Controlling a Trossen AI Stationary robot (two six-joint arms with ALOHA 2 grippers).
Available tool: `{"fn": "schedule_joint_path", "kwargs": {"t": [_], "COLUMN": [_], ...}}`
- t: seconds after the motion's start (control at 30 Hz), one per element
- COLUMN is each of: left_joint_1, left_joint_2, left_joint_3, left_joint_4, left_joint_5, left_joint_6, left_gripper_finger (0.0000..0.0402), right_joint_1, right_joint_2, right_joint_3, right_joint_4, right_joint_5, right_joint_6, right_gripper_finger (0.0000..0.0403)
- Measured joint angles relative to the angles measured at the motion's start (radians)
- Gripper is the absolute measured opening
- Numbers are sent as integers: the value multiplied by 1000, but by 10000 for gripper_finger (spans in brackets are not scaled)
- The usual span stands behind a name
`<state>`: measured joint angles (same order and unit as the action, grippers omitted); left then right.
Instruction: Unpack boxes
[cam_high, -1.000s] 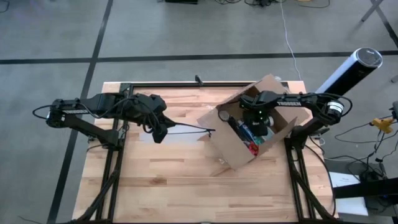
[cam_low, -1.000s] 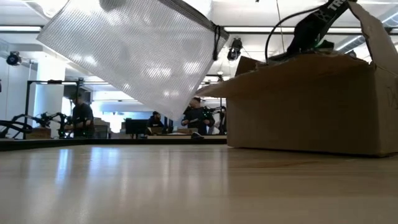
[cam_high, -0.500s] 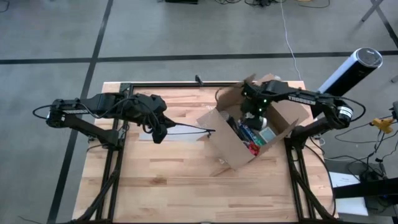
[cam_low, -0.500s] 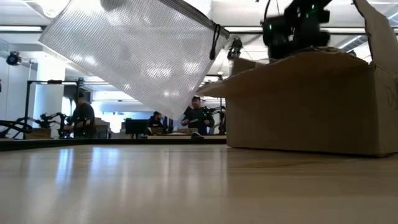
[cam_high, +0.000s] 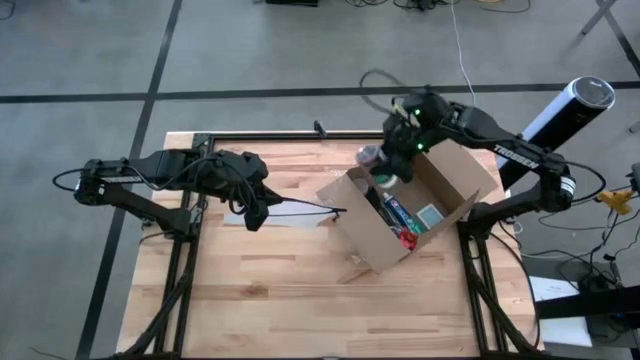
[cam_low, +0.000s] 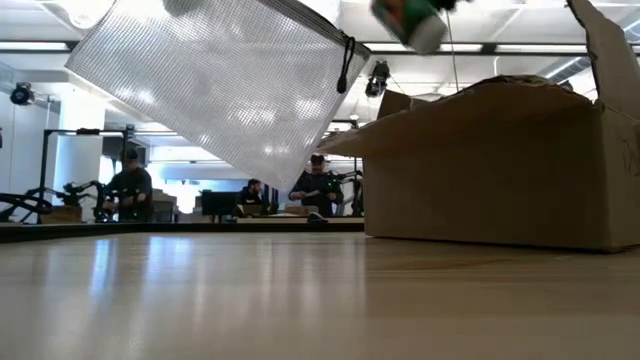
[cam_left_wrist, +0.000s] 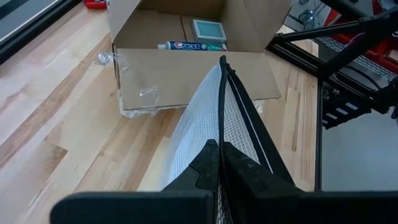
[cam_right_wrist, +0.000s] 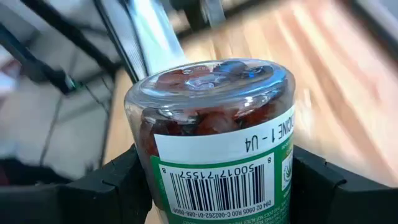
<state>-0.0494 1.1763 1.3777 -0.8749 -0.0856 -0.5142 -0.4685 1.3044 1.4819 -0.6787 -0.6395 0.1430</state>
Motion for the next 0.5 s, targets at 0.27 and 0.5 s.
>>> {"fn": "schedule_joint_path", "kwargs": {"t": [0.27, 0.5], "left_joint_1": [1, 5], "left_joint_2": [0, 0], "left_joint_3": [0, 0], "left_joint_4": [27, 98], "left_joint_5": [-23, -45], "left_joint_6": [0, 0], "left_gripper_finger": [0, 0], "right_joint_1": [95, 180], "right_joint_2": [53, 125], "right_joint_3": [13, 13], "right_joint_4": [372, 573], "right_joint_5": [5, 11], "right_joint_6": [160, 248], "right_gripper_finger": [255, 255]}}
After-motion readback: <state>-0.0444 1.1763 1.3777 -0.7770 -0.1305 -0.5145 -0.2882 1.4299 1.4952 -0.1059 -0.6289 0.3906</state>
